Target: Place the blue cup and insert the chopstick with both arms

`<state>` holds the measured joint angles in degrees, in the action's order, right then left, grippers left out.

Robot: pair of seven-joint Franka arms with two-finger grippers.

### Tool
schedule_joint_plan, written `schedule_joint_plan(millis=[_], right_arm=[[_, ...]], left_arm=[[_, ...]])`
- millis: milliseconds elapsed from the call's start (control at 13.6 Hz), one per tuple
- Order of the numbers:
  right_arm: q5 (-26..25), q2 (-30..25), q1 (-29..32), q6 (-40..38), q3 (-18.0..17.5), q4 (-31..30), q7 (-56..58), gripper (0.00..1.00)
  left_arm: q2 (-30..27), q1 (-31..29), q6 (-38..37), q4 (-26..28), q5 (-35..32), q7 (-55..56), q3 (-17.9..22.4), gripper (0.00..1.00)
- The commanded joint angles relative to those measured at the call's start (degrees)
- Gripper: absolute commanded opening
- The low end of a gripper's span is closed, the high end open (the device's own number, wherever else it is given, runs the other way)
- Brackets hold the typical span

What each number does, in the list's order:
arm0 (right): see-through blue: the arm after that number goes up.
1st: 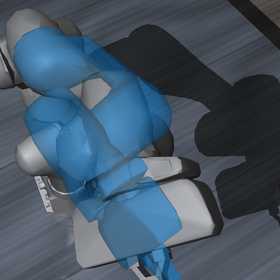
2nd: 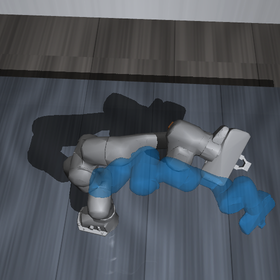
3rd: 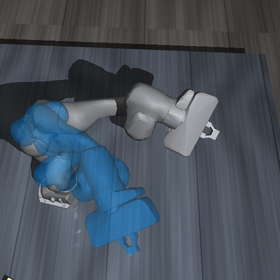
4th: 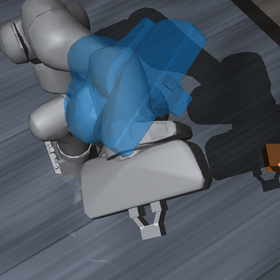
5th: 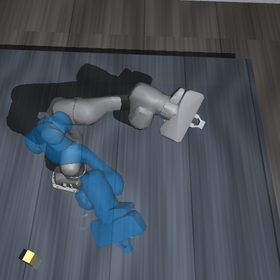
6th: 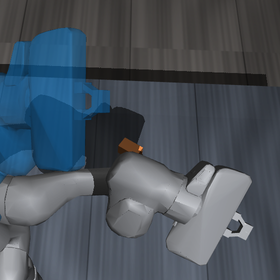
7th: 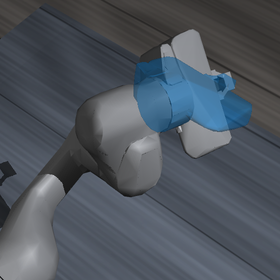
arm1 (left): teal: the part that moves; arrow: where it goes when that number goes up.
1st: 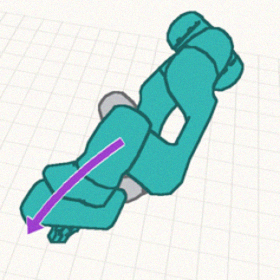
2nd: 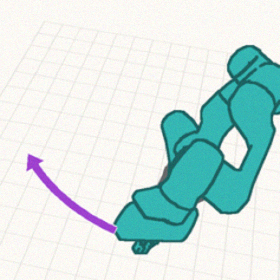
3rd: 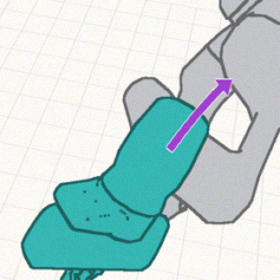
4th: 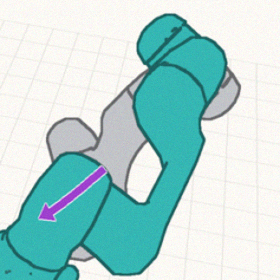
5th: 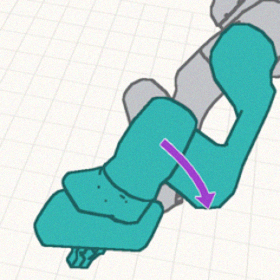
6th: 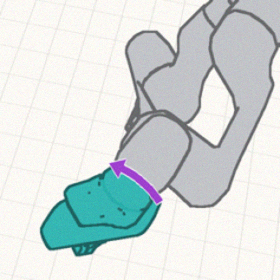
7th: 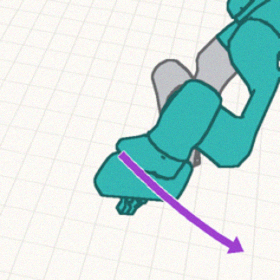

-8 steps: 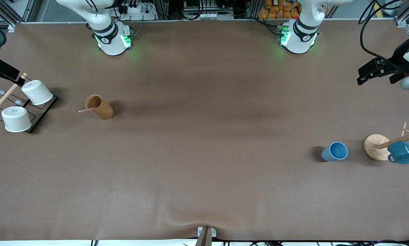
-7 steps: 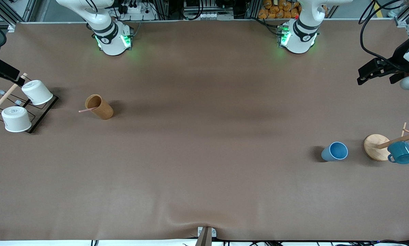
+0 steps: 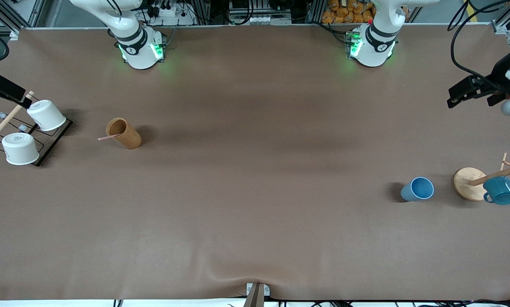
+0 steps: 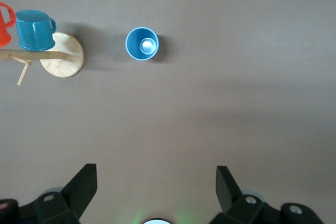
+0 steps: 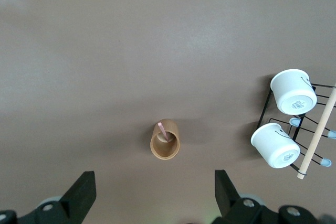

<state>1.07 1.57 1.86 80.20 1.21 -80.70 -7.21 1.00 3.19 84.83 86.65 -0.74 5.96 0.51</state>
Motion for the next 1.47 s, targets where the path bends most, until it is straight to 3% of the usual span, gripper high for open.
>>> schedule_joint_plan(millis=[0, 147, 293, 440, 733, 953, 1246, 1393], right_arm=[[0.2, 3.0, 0.4, -0.2, -0.5, 0.5, 0.6, 1.00], [-0.3, 8.0, -0.2, -0.1, -0.9, 1.1, 0.7, 1.00], [0.1, 8.4, -0.4, 0.1, -0.9, 1.2, 0.8, 1.00], [-0.1, 12.7, -0.1, -0.1, -0.9, 0.8, 0.9, 1.00], [0.1, 15.2, 0.0, -2.2, -0.9, -3.8, 0.2, 1.00], [1.2, 18.3, -0.4, 0.8, -0.9, -8.7, -1.4, 1.00], [2.5, 21.7, -1.9, 2.2, -0.9, -10.7, -5.7, 0.67], [2.5, 22.7, -2.2, 3.0, -0.9, -10.7, -6.1, 0.60]], left_arm=[[1.6, -2.6, 6.0, 3.7, -1.5, -3.2, -0.2, 1.00], [1.6, -4.2, 12.9, 9.5, -3.2, -6.9, -0.2, 1.00], [1.6, -6.2, 18.6, 14.6, -3.6, -7.3, -0.2, 1.00], [1.7, -6.5, 25.5, 20.0, -4.0, -9.5, -0.2, 1.00], [3.8, -7.8, 33.4, 25.7, -4.4, -13.0, -0.2, 1.00], [4.6, -8.1, 38.0, 29.0, -6.8, -13.0, -0.2, 1.00], [6.7, -9.3, 44.7, 31.0, -6.8, -13.0, -0.3, 1.00], [9.2, -9.4, 48.5, 30.2, -6.7, -12.6, -0.3, 1.00]])
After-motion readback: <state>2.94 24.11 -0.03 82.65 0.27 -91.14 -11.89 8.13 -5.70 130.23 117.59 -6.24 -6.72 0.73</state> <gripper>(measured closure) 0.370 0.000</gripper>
